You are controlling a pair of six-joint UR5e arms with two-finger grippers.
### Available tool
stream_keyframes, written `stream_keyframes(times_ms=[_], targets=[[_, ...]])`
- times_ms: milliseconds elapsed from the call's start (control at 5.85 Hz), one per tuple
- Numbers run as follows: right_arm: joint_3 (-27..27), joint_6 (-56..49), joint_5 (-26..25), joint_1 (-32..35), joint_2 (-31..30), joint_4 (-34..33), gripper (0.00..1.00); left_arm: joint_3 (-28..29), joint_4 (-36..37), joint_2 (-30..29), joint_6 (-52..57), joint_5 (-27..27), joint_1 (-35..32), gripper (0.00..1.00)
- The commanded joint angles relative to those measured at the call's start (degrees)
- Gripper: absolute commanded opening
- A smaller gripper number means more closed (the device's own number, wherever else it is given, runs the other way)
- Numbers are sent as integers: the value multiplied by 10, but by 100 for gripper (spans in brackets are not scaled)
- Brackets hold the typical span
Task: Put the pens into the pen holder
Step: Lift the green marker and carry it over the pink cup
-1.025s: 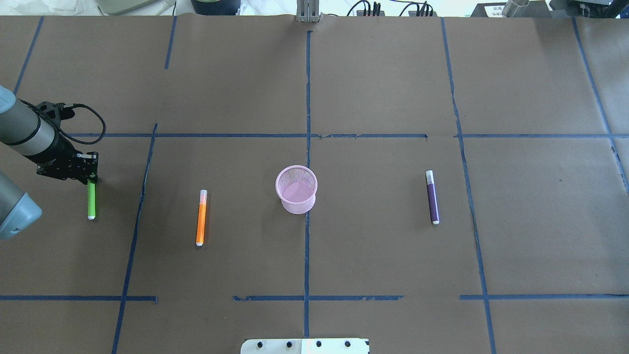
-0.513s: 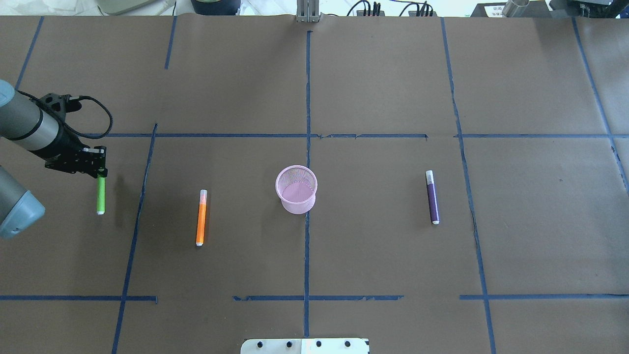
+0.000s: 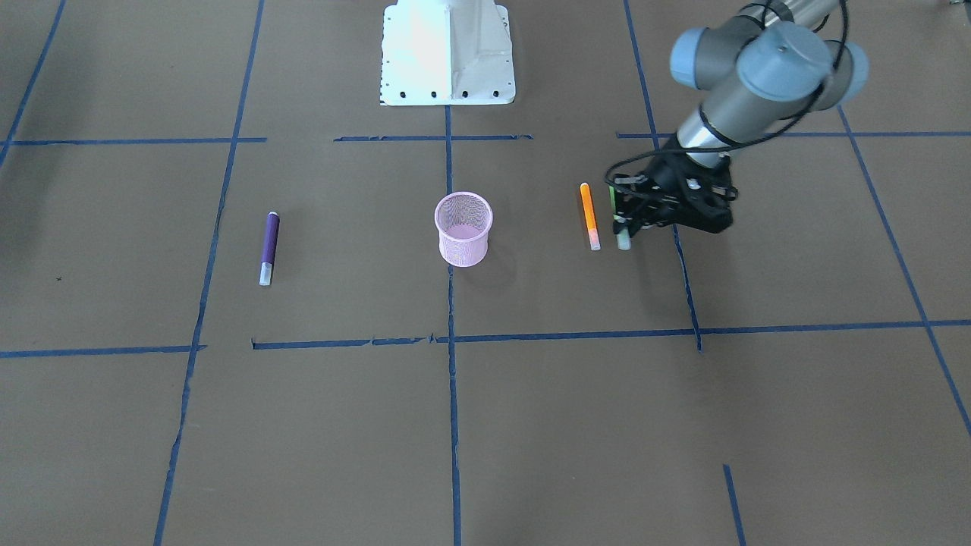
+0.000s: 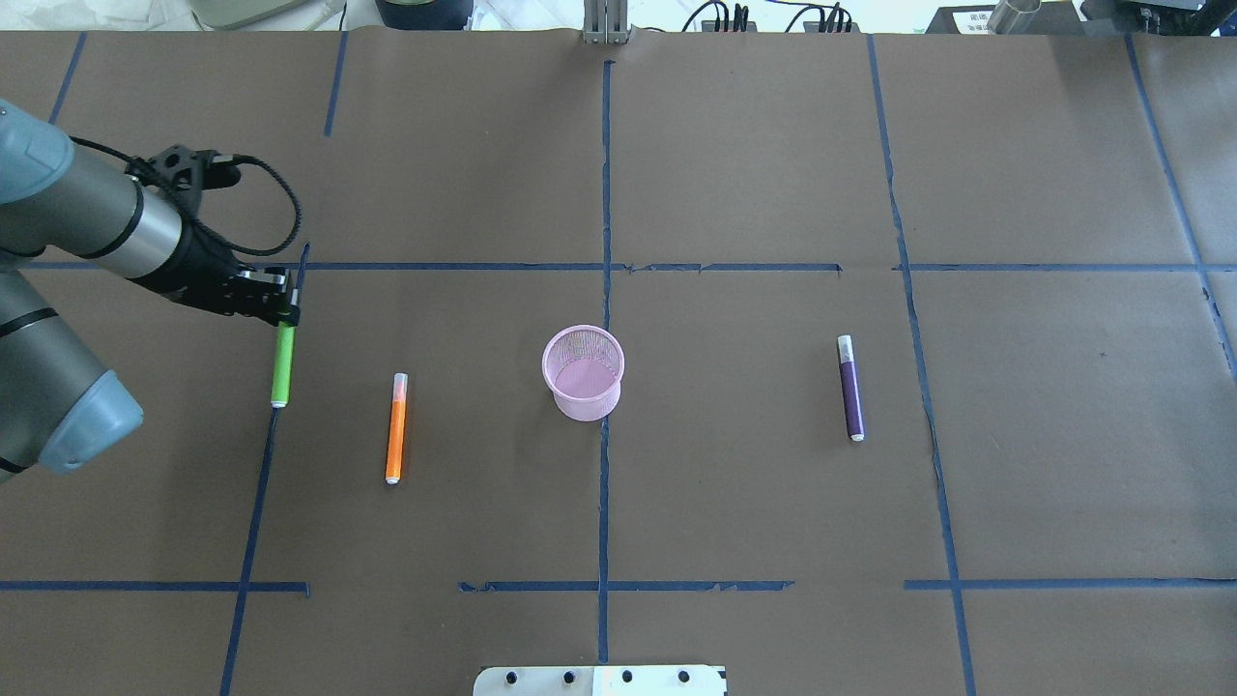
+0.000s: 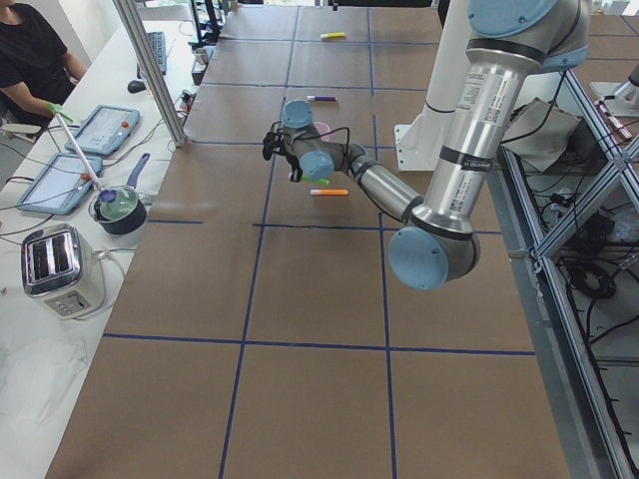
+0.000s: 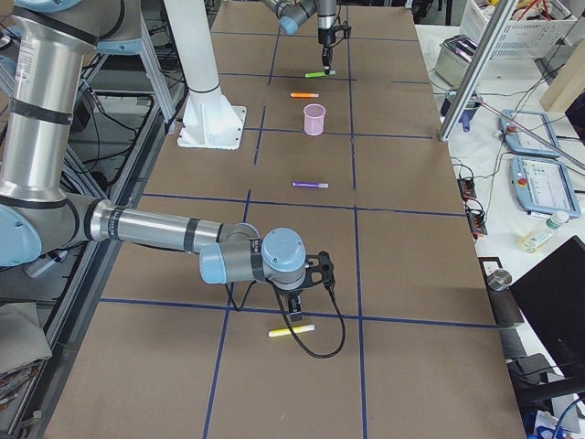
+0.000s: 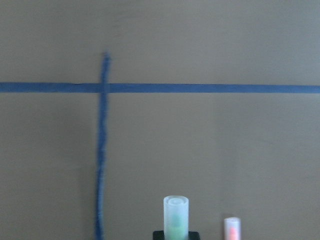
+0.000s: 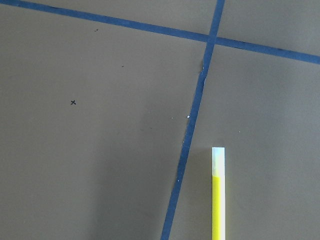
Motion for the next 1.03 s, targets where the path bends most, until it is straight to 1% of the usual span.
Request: stream_keyframes(times_ms=[0,171,342,513,854], targets=[[1,0,0,0,2,1,100,-17,-20,-93,-3,189,69,0],[2,0,2,1,1,1,100,-17,-126,-92,-14,380,139,0],[1,1,2,0,2,1,100,-9,-134,-90,-10,453,179,0],[3,0,3,0,2,2,100,-8,-133,-85,-10,486,191,0],[4,0,3,0,2,1,100,6,-137,-73,-10,580,234,1]])
